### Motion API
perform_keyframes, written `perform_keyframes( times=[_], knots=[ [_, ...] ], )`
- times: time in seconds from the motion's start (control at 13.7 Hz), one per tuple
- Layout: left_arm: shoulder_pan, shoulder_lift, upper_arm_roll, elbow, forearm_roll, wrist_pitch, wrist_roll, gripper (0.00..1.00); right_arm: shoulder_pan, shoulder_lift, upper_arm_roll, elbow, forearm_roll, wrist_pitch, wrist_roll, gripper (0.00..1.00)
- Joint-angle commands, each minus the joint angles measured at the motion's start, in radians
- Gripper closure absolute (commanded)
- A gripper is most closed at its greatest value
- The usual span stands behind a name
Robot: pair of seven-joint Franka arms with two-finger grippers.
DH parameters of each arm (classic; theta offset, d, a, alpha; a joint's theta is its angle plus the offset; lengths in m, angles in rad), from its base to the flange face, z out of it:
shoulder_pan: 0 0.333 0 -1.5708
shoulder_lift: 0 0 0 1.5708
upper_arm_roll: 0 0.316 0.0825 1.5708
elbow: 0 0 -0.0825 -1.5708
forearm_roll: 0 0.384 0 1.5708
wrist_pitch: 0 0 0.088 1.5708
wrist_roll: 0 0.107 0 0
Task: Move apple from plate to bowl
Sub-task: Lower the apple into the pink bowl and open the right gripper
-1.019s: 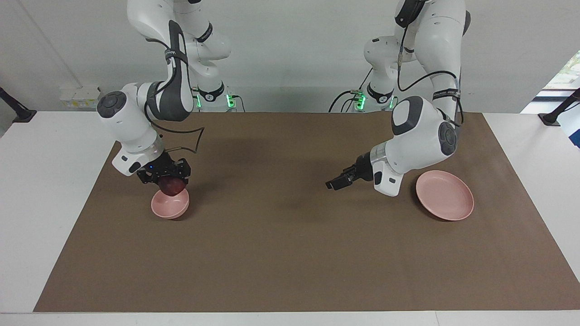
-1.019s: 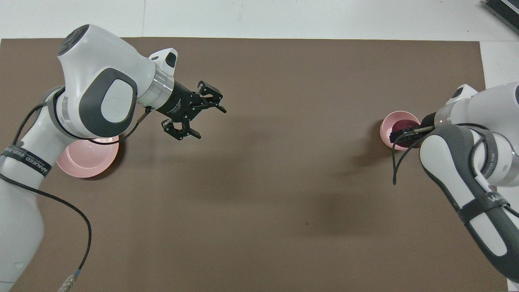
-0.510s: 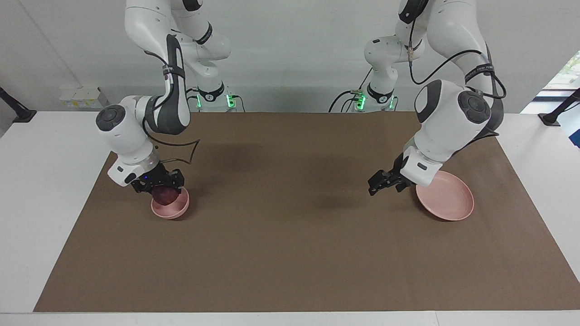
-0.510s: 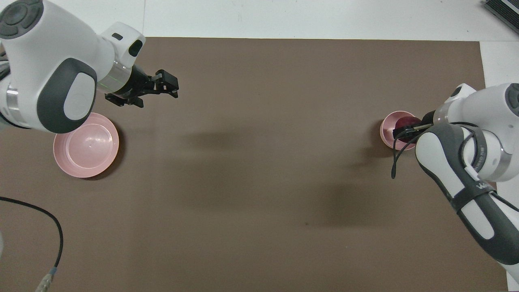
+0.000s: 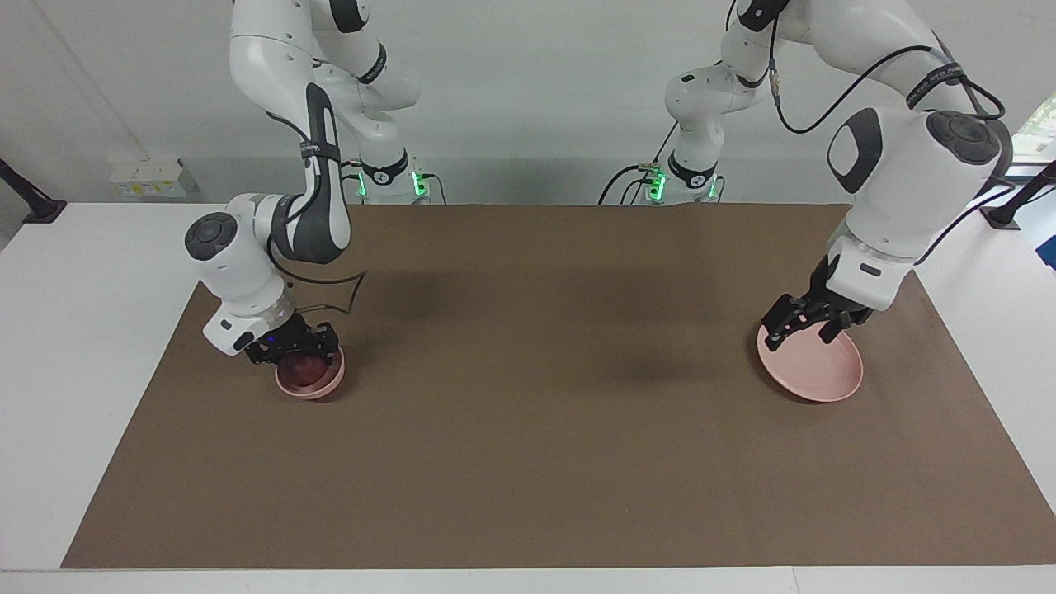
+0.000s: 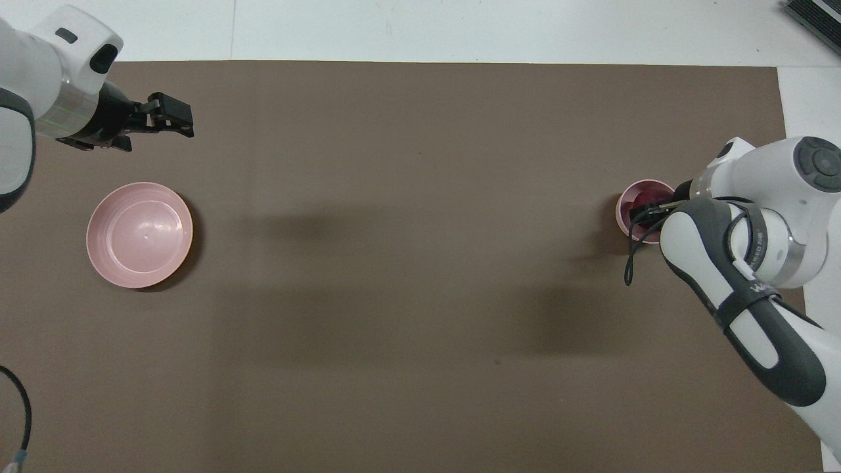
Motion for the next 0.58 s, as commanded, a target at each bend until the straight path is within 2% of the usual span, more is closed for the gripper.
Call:
perform_keyframes(
  times=[0.0, 0.07, 0.15, 0.22, 0.51],
  knots=[
    [0.007, -0.089, 0.000, -0.095, 0.014, -0.001, 0.014, 0.00, -0.011, 0.009, 0.007, 0.015, -0.015, 0.006, -0.010, 0.56],
    [0.005, -0.101, 0.000, -0.106, 0.012, -0.003, 0.022, 0.00, -0.011, 0.009, 0.007, 0.015, -0.015, 0.006, -0.008, 0.38],
    [0.004, -0.102, 0.000, -0.106, 0.012, -0.007, 0.040, 0.00, -0.011, 0.009, 0.007, 0.015, -0.015, 0.006, -0.005, 0.16],
    [-0.003, -0.102, 0.000, -0.103, 0.012, -0.008, 0.048, 0.00, -0.011, 0.009, 0.007, 0.015, -0.014, 0.006, -0.004, 0.00],
    [0.005, -0.129, 0.002, -0.094, 0.012, -0.040, 0.036, 0.00, -0.011, 0.009, 0.007, 0.016, -0.014, 0.003, -0.004, 0.00]
  ],
)
